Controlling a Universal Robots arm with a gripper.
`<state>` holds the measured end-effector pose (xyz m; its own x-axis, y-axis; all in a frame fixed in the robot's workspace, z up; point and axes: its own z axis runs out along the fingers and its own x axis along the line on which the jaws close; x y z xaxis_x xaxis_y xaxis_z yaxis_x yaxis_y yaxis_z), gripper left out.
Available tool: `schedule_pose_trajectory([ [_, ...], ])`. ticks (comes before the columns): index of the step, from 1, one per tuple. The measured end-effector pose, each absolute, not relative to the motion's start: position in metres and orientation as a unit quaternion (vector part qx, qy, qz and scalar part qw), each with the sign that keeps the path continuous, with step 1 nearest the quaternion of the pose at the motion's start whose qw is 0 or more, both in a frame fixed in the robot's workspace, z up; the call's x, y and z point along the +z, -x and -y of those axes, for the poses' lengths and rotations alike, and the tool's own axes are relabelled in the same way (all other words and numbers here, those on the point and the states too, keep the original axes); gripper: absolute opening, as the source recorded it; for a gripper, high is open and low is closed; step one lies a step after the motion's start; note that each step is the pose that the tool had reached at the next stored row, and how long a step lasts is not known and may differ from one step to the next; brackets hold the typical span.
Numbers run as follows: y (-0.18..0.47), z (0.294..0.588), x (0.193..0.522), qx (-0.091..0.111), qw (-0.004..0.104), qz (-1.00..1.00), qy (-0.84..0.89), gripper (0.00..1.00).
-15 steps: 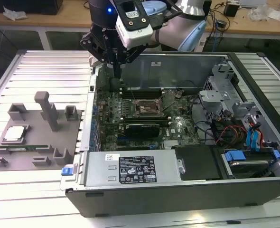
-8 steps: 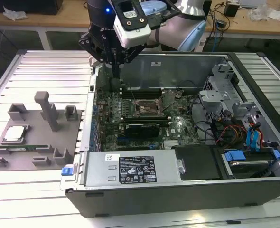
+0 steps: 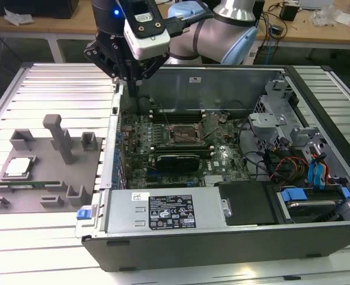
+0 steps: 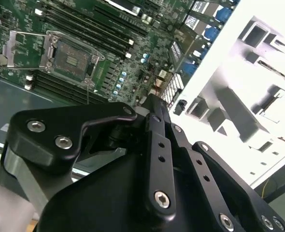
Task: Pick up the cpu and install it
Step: 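Reach for the cpu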
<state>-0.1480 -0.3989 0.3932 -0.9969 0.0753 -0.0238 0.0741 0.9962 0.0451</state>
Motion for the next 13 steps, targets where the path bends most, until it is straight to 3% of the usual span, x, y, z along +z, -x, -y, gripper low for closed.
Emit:
schedule_pose_trajectory([
  [13, 0.175, 0.399, 0.392, 0.022, 0.013, -0.999, -0.037, 0.11],
])
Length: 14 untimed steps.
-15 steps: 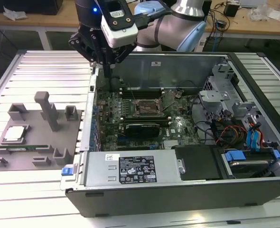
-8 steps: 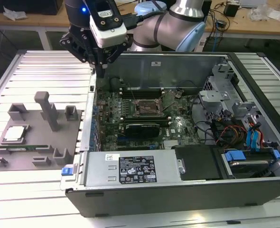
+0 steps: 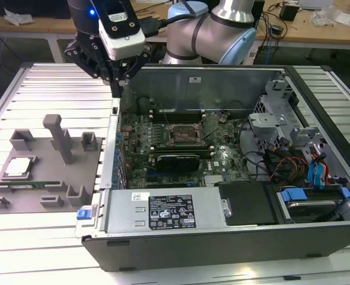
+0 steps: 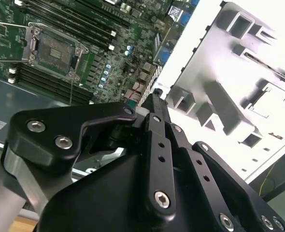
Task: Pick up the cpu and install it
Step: 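Reach for the cpu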
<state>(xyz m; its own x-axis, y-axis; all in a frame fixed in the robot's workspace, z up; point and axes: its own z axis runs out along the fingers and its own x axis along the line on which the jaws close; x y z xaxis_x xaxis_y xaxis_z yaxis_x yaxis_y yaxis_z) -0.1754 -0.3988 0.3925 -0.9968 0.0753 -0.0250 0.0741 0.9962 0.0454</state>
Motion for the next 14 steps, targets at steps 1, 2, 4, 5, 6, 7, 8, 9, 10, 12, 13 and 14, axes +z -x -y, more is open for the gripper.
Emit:
schedule_pose_trajectory([
  [1, 0.177, 0.399, 0.392, 0.022, 0.013, -0.999, -0.037, 0.11],
  [2, 0.18, 0.399, 0.392, 0.022, 0.013, -0.999, -0.037, 0.11],
  [4, 0.184, 0.399, 0.392, 0.022, 0.013, -0.999, -0.037, 0.11],
  [5, 0.187, 0.399, 0.392, 0.022, 0.013, -0.999, -0.037, 0.11],
  [6, 0.19, 0.399, 0.392, 0.022, 0.013, -0.999, -0.037, 0.11],
  [7, 0.192, 0.399, 0.392, 0.022, 0.013, -0.999, -0.037, 0.11],
  [8, 0.194, 0.399, 0.392, 0.022, 0.013, -0.999, -0.037, 0.11],
  [9, 0.196, 0.399, 0.392, 0.022, 0.013, -0.999, -0.037, 0.11],
  [10, 0.197, 0.399, 0.392, 0.022, 0.013, -0.999, -0.037, 0.11],
  [12, 0.2, 0.399, 0.392, 0.022, 0.013, -0.999, -0.037, 0.11],
  [13, 0.201, 0.399, 0.392, 0.022, 0.013, -0.999, -0.037, 0.11],
  [14, 0.202, 0.399, 0.392, 0.022, 0.013, -0.999, -0.037, 0.11],
])
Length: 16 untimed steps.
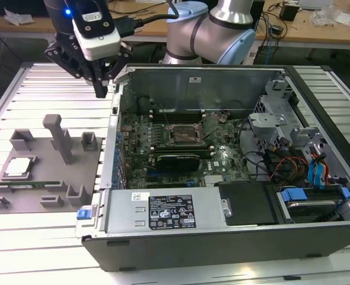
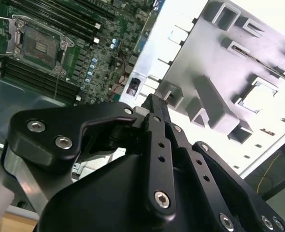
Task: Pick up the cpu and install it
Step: 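Reach for the cpu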
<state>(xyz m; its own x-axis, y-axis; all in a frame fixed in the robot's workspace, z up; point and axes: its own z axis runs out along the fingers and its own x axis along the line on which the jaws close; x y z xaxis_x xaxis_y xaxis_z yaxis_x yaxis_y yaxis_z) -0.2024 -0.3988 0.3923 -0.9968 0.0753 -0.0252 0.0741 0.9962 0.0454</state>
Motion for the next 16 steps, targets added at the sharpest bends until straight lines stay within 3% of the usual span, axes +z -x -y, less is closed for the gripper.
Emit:
schedule_pose_trajectory([
  [16, 0.224, 0.399, 0.392, 0.022, 0.013, -0.999, -0.037, 0.11],
])
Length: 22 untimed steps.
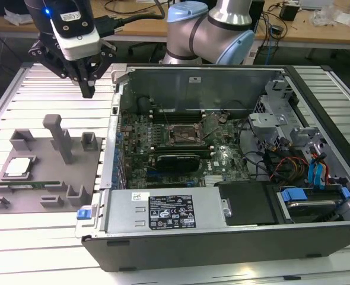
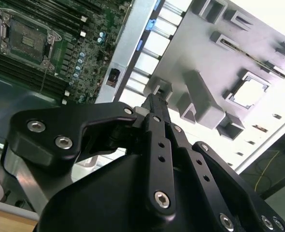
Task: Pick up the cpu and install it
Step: 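Reach for the cpu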
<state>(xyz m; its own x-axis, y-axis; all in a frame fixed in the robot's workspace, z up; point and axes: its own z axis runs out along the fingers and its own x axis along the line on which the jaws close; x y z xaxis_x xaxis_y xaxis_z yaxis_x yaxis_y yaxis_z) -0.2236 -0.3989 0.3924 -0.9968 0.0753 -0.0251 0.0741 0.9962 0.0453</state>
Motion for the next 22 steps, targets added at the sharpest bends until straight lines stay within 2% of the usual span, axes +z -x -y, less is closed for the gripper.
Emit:
schedule_pose_trajectory([
  [22, 0.27, 0.399, 0.392, 0.022, 0.014, -0.999, -0.037, 0.11],
])
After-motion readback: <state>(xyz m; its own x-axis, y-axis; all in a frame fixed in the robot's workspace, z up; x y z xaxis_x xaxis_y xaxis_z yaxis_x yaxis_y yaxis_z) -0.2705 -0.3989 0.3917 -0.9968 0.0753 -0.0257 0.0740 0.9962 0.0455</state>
